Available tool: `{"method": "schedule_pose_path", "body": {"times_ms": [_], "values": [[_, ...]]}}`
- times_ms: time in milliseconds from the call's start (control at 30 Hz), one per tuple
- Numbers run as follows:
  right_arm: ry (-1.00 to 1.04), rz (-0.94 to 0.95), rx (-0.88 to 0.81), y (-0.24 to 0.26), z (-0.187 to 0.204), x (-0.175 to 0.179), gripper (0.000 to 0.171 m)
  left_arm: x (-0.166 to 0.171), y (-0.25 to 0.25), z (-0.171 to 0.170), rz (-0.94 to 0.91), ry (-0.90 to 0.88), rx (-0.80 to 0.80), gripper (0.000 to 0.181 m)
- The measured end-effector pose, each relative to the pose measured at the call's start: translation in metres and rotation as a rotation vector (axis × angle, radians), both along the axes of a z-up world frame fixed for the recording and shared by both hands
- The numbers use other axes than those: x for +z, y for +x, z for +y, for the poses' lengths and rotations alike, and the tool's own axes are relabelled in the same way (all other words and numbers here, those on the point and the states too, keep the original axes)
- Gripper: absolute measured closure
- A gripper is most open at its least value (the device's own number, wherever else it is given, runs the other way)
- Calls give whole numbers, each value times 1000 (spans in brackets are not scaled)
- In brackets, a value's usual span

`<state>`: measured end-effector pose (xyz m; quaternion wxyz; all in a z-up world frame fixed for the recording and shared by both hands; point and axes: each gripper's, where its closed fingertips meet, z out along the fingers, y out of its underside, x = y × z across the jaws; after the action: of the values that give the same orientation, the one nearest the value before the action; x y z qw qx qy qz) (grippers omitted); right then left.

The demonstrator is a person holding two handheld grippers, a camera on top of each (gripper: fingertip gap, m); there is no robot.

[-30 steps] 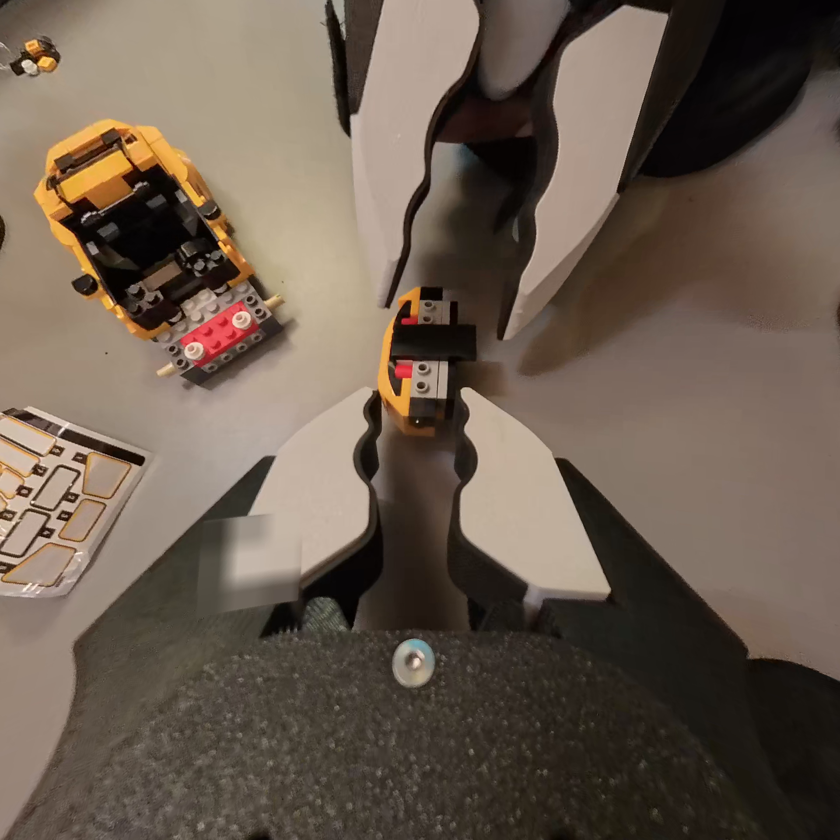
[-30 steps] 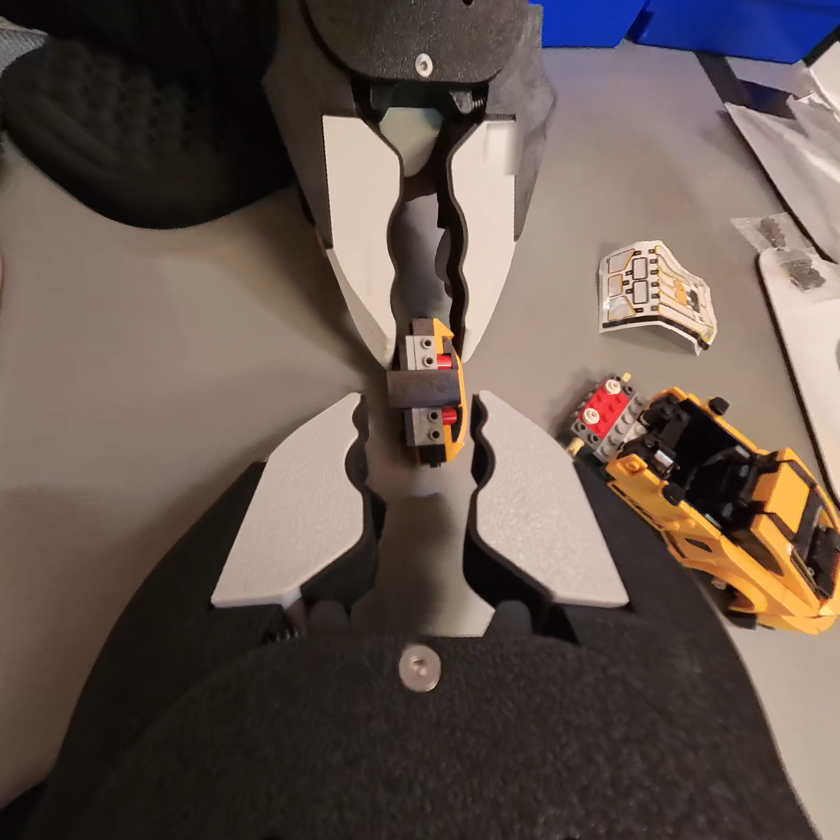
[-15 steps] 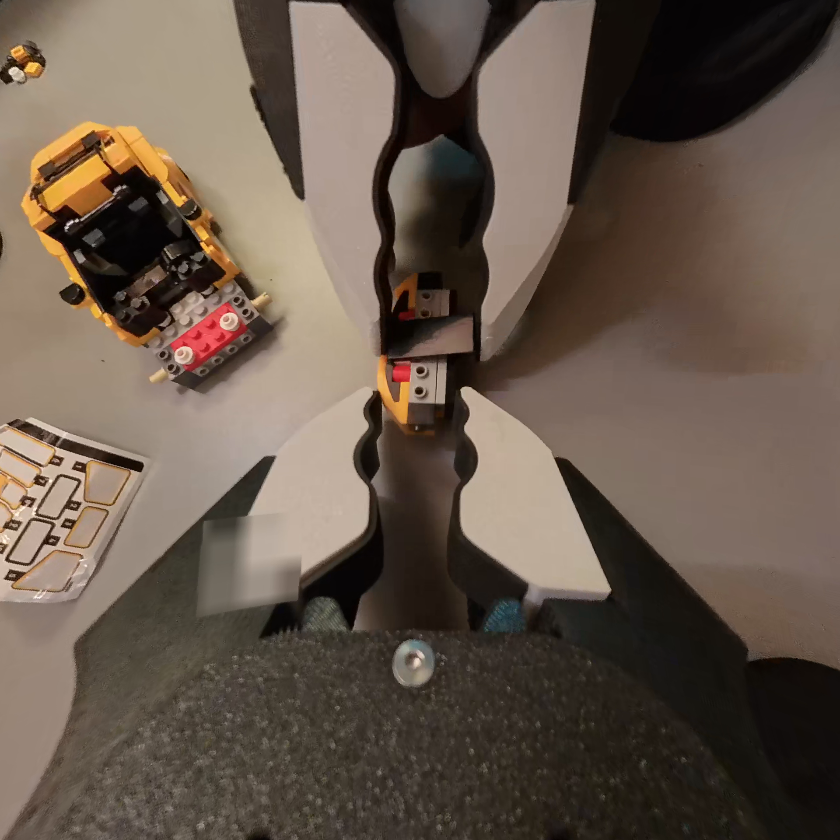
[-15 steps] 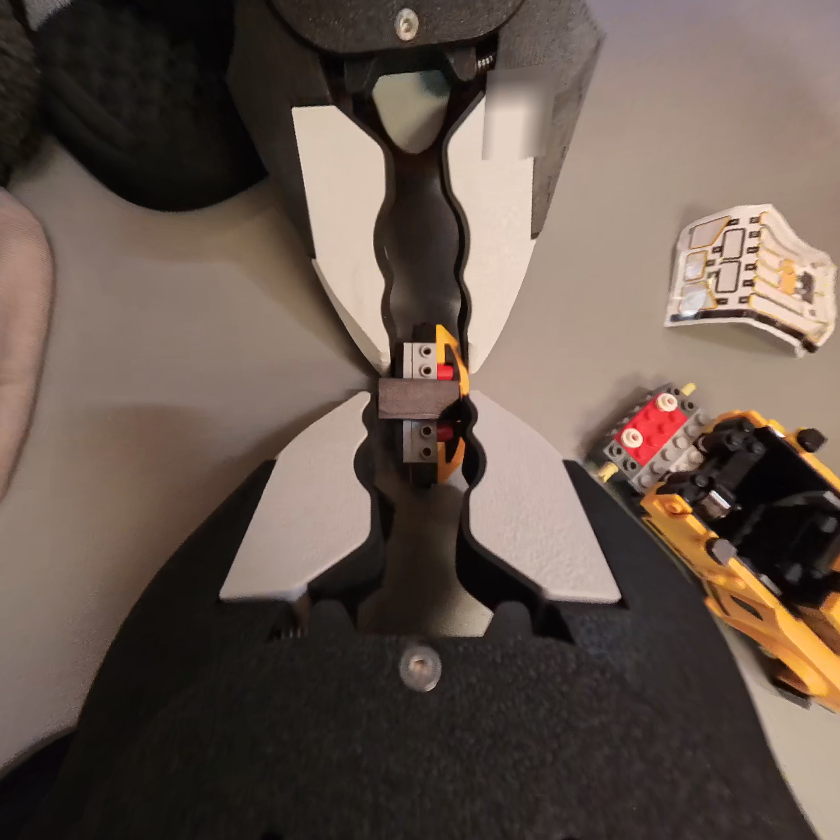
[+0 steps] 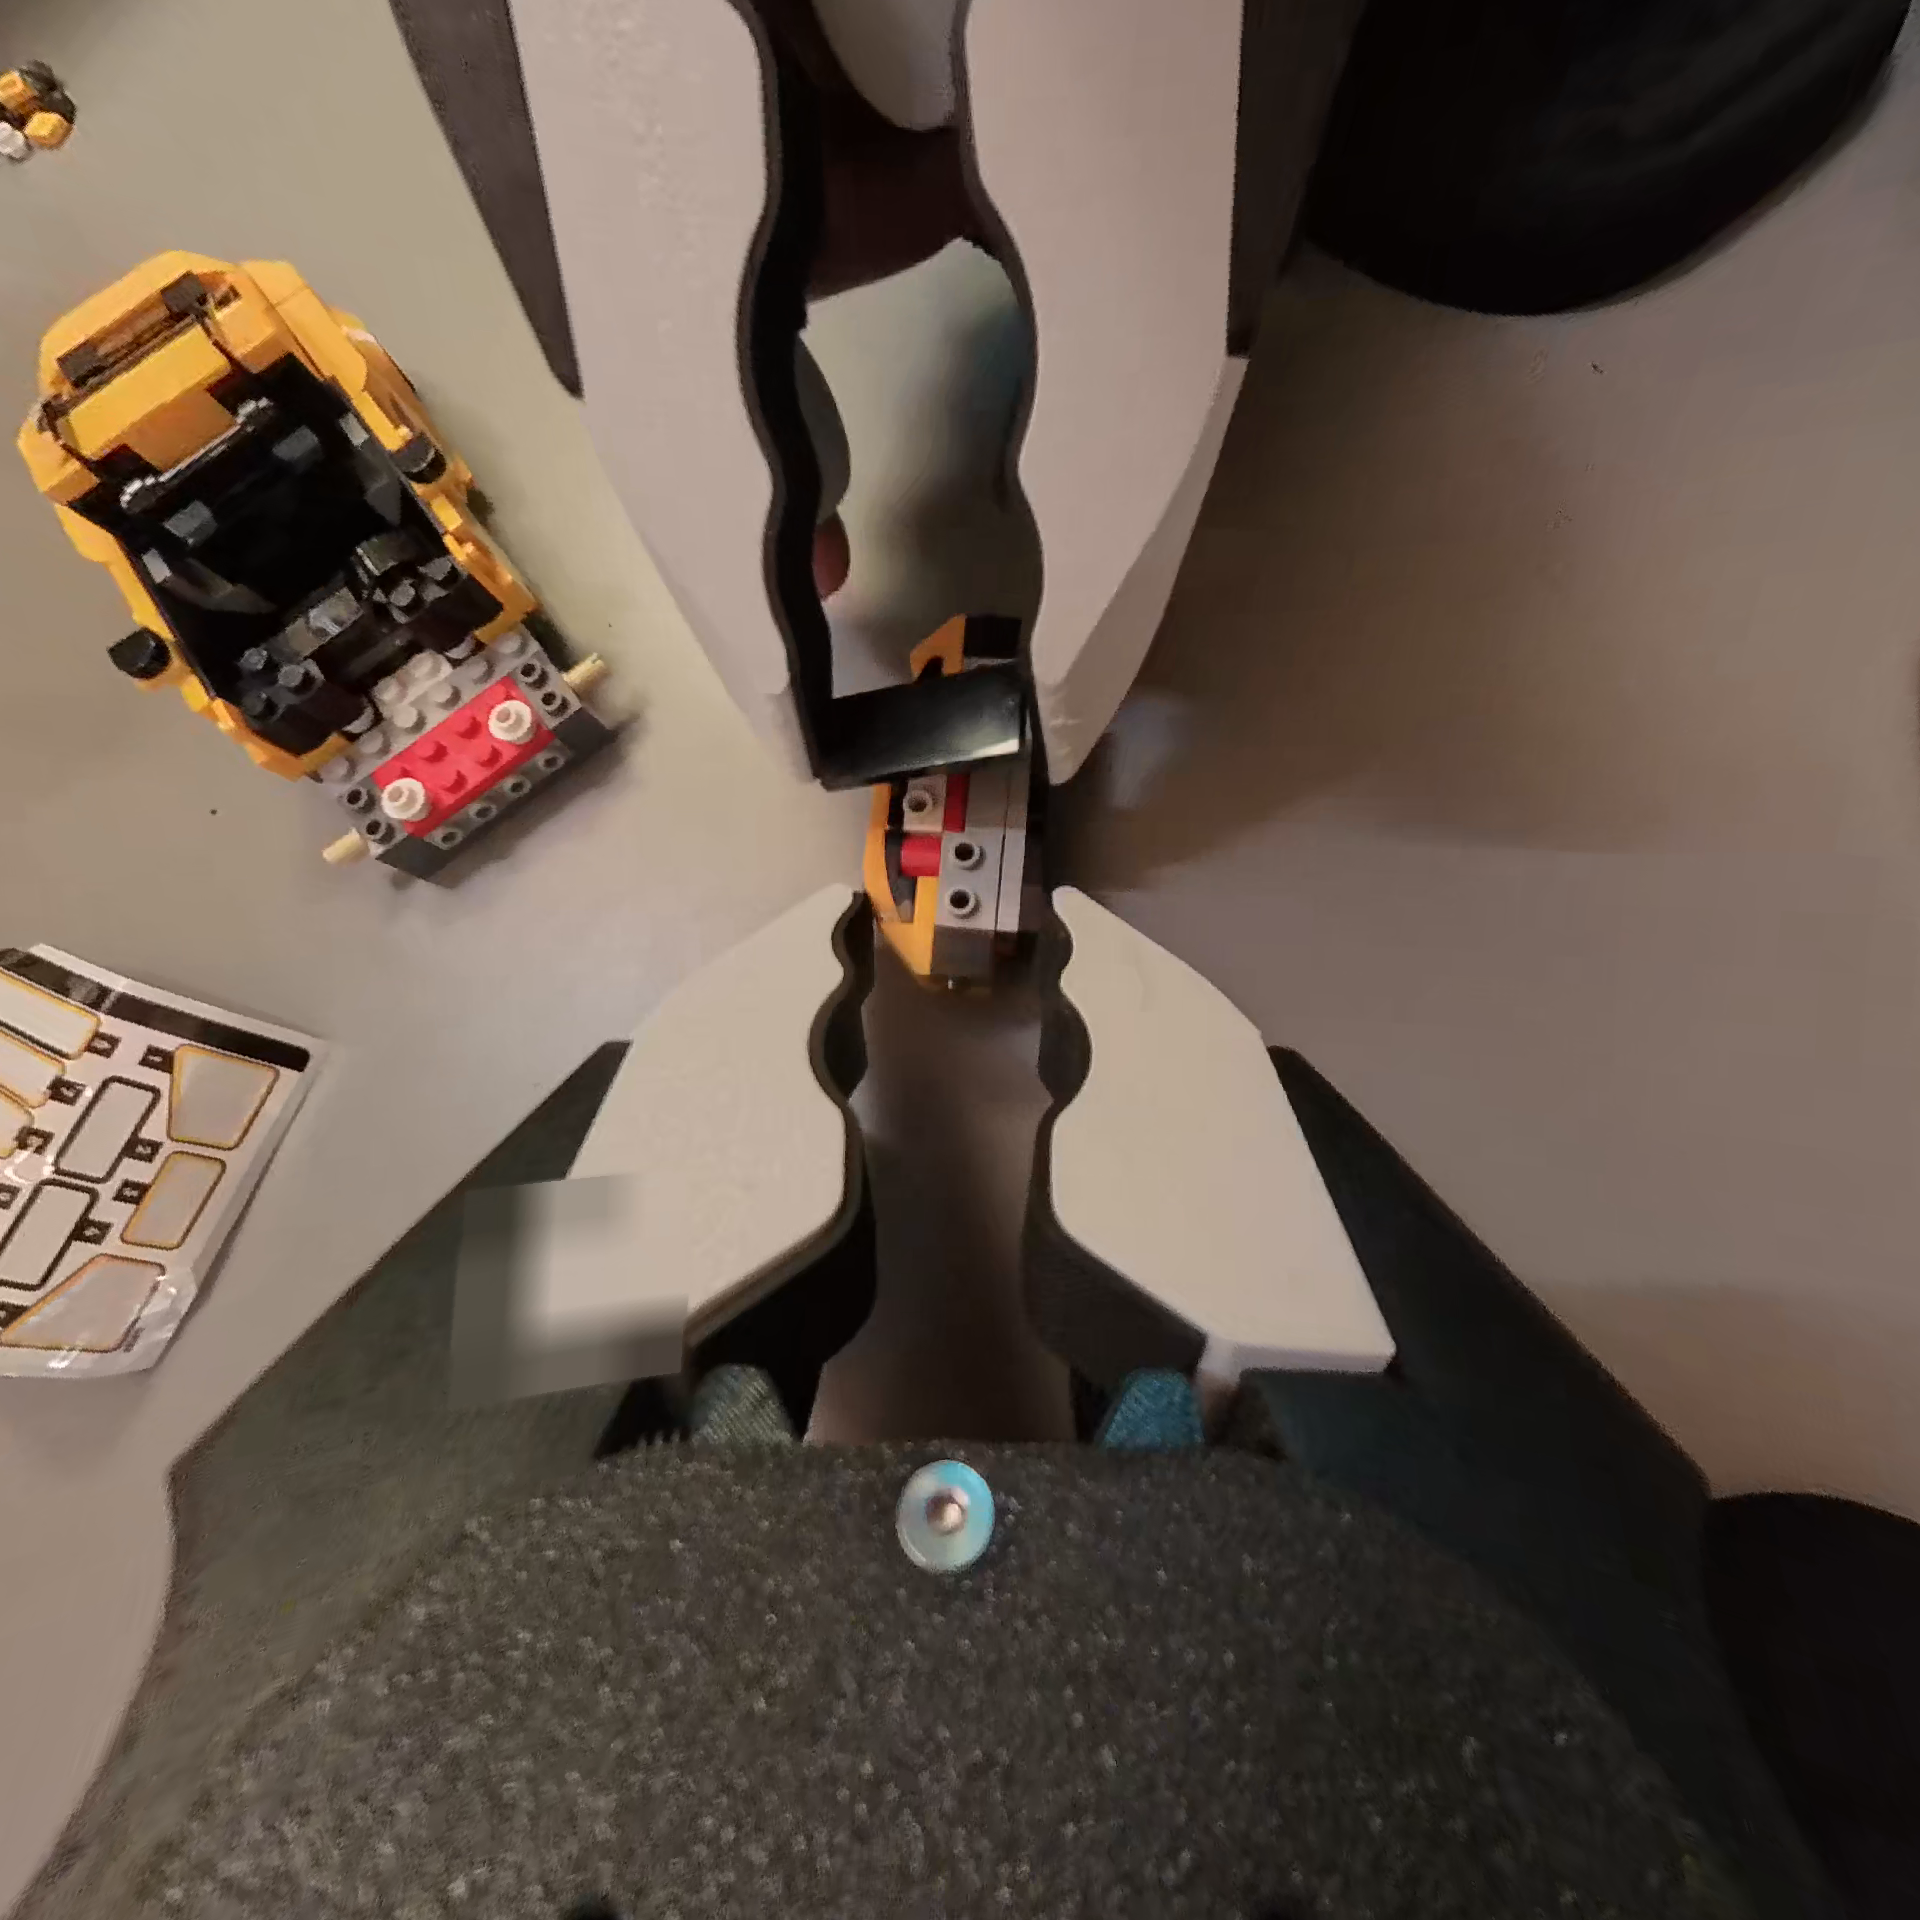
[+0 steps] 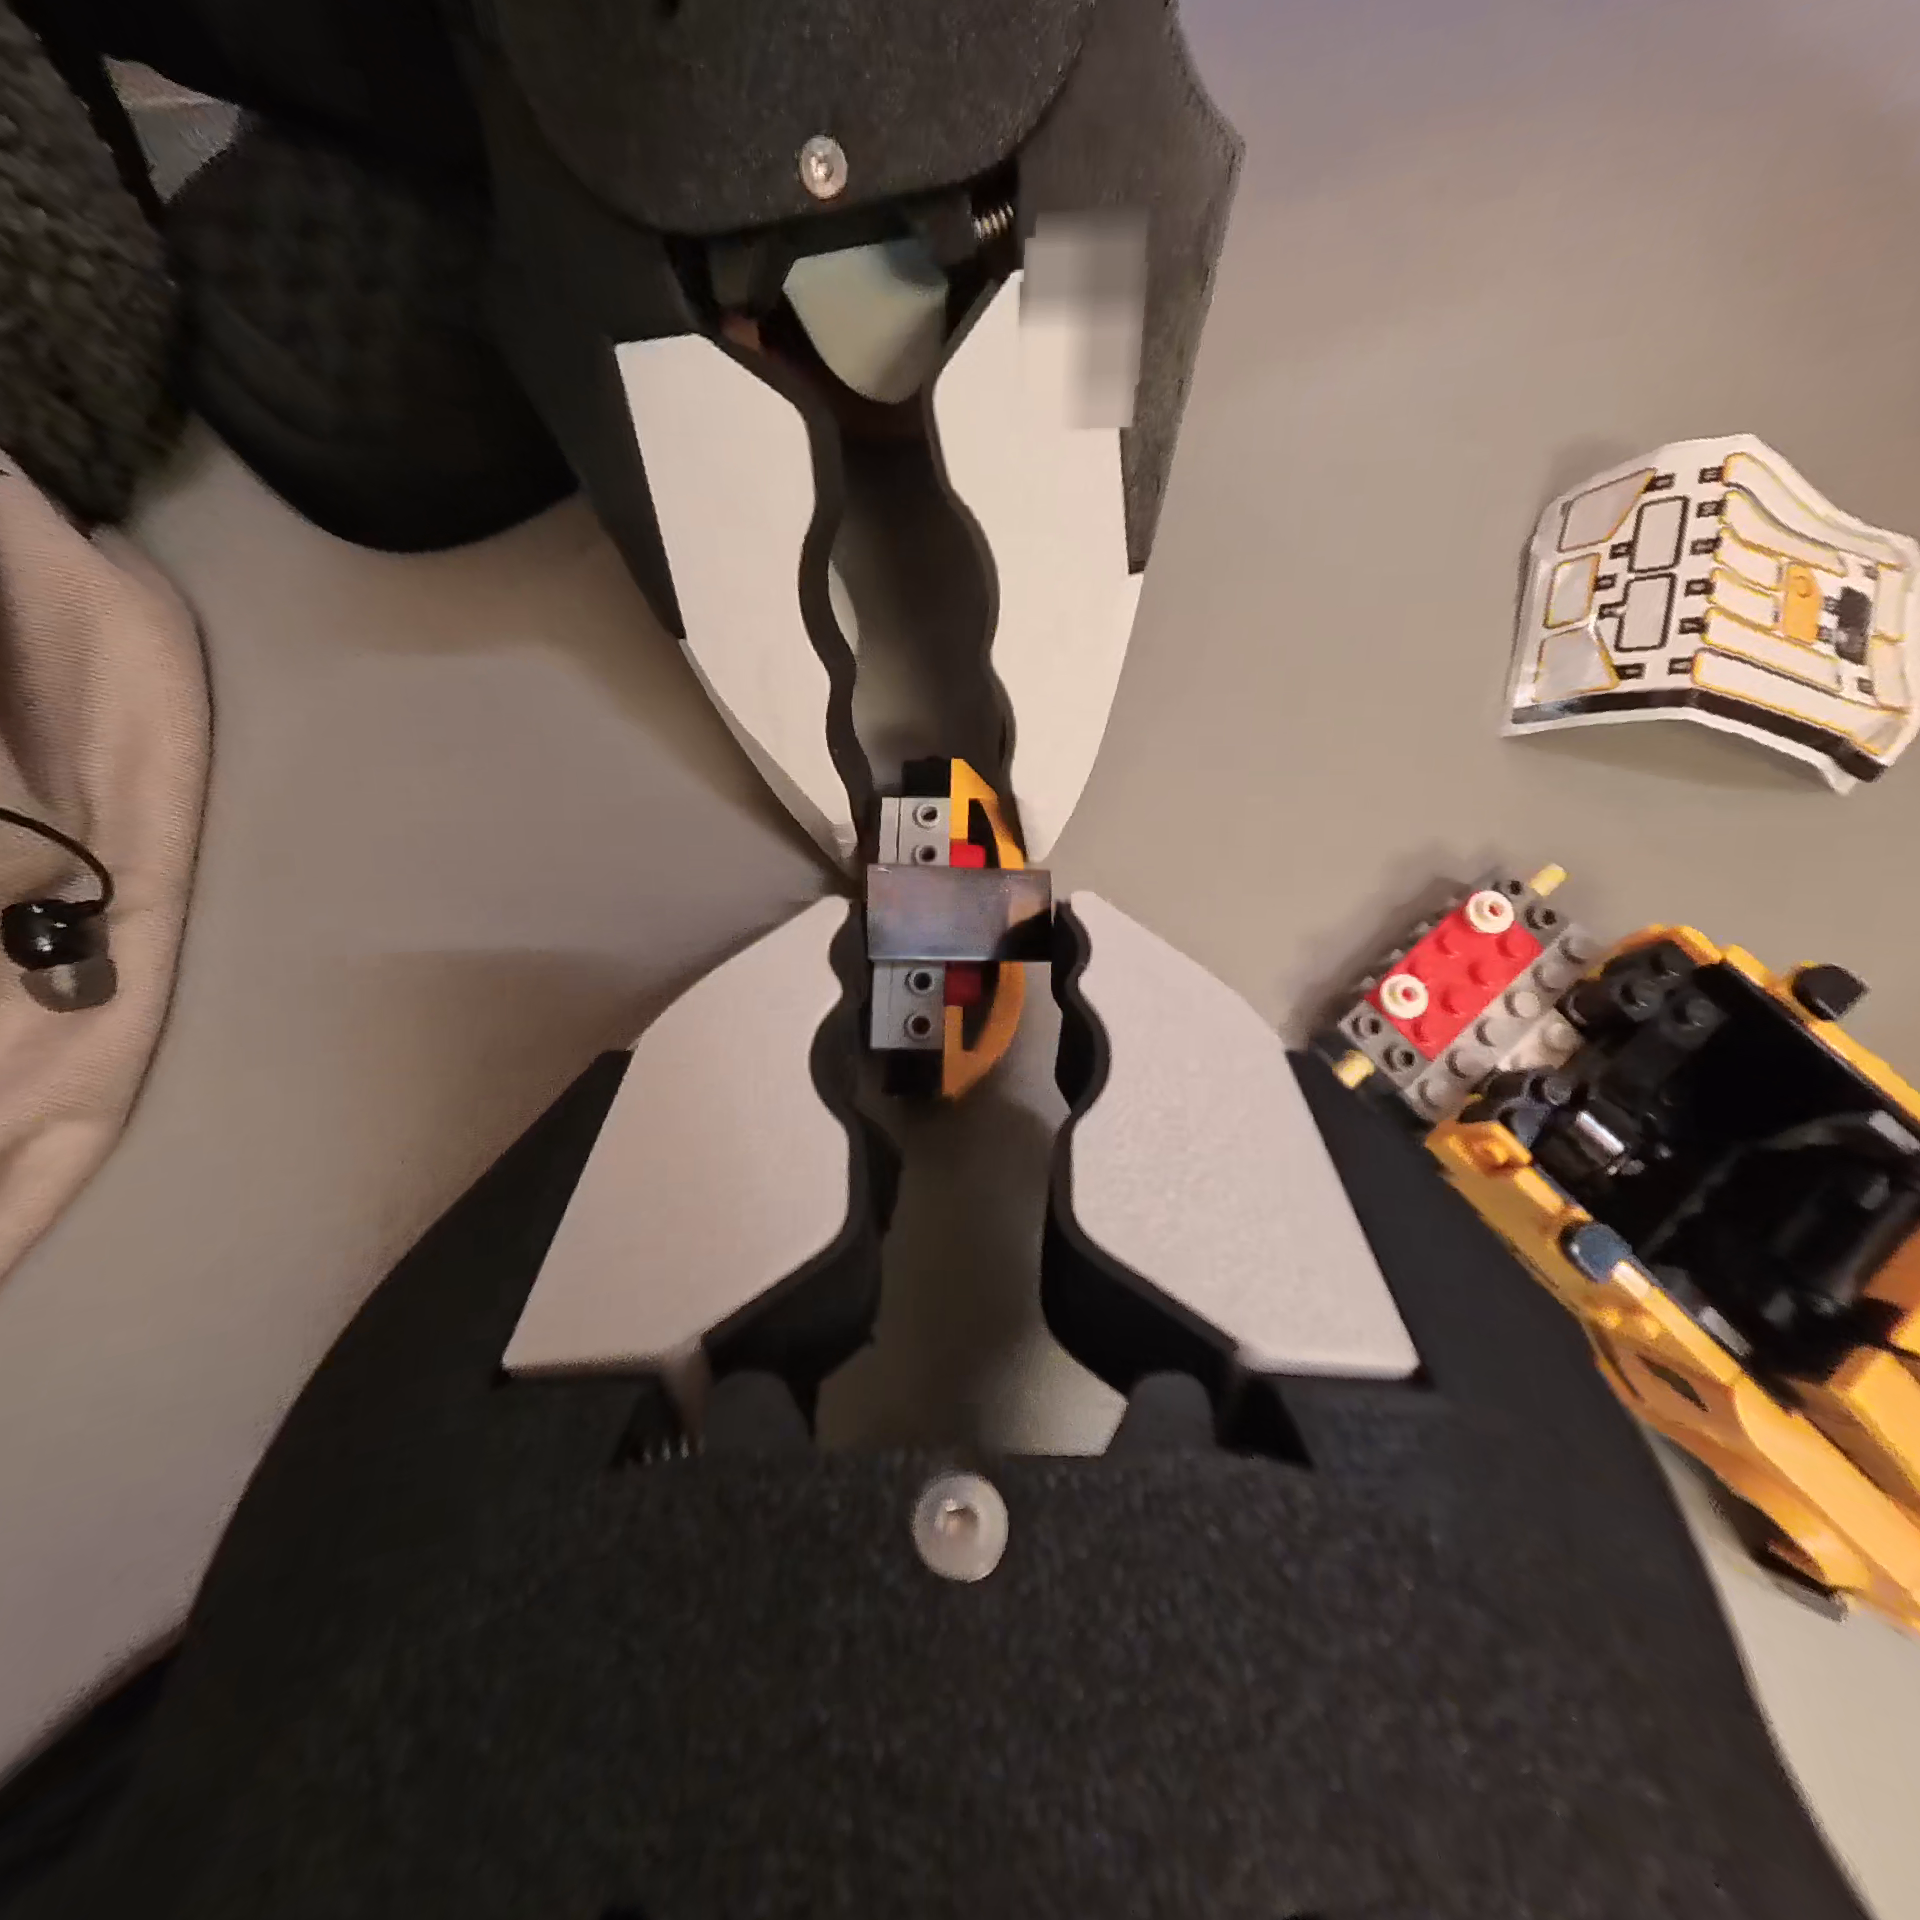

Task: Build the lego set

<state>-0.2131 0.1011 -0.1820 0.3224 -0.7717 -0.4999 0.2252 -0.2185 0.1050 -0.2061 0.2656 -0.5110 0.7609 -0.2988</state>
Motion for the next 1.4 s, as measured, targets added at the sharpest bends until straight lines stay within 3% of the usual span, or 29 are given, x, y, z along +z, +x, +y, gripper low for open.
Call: {"method": "schedule_pose_path", "body": {"times_ms": [667, 1000, 1133, 1400], "values": [[143, -228, -21, -2, -11, -8, 136, 1, -1, -1, 4, -41, 9, 151], [122, -167, -51, -2, -11, 2, 130, 1, -1, -2, 6, -47, 9, 152], [103, -45, -86, -7, -11, 19, 140, 1, -1, -2, 9, -54, 14, 152], [48, -68, -110, -6, -10, 6, 141, 1, -1, -2, 12, -61, 20, 152]]}}
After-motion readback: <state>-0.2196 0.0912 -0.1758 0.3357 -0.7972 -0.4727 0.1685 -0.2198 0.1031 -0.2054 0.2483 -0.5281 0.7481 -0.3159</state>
